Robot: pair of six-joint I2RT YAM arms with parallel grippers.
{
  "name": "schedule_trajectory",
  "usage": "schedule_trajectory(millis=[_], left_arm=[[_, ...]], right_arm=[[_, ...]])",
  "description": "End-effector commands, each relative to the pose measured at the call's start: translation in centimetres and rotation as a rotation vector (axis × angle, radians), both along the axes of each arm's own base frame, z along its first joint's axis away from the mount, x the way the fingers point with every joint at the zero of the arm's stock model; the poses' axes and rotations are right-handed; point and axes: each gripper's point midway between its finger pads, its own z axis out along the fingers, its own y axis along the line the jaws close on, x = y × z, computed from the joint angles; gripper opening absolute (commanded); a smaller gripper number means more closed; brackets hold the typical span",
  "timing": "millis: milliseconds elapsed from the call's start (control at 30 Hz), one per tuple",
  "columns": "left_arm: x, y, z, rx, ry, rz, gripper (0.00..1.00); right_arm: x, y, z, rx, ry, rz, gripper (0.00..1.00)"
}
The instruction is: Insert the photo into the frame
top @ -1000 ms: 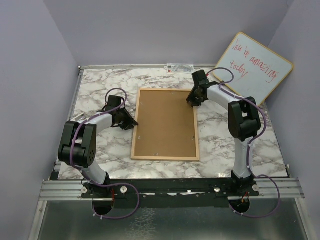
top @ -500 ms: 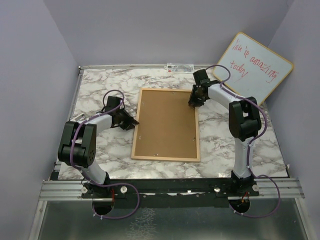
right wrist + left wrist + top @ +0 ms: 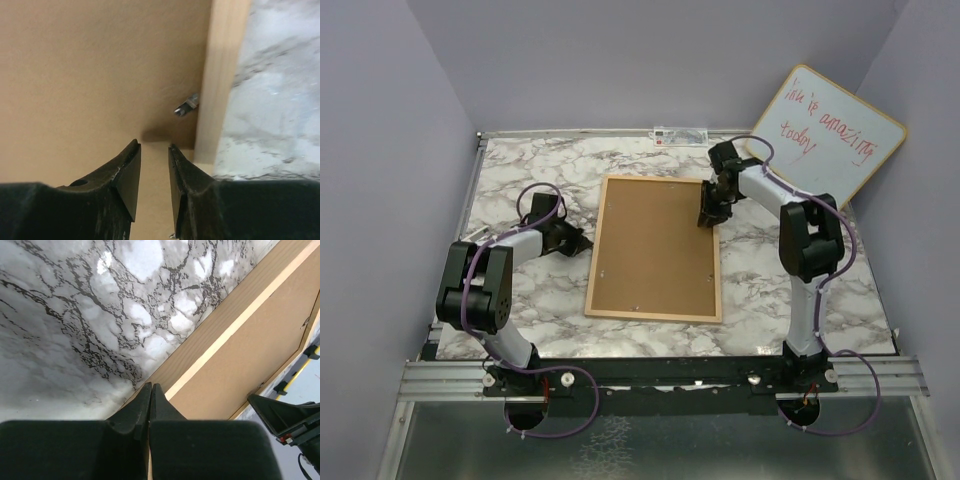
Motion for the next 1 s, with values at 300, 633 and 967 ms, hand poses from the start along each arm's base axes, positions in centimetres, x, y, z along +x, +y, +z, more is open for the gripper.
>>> schedule_trajectory(millis=[300, 633, 967], left_arm=[[-1.0, -2.6, 2.5, 0.004, -0.195, -0.370, 0.42], [-5.8, -2.9, 0.0, 0.066, -0.091, -0.531, 0.38], [-9.0, -3.7, -2.4, 0.107, -0.017, -0.600, 0.16]], right_arm=[[-4.3, 13.0, 5.2, 0.548, -0.021, 0.134, 0.47], [-9.3, 17.5, 4.3, 0.611, 0.008, -0.033, 0.46], [-14.1, 21.2, 1.3, 0.581, 0.028, -0.034, 0.40]])
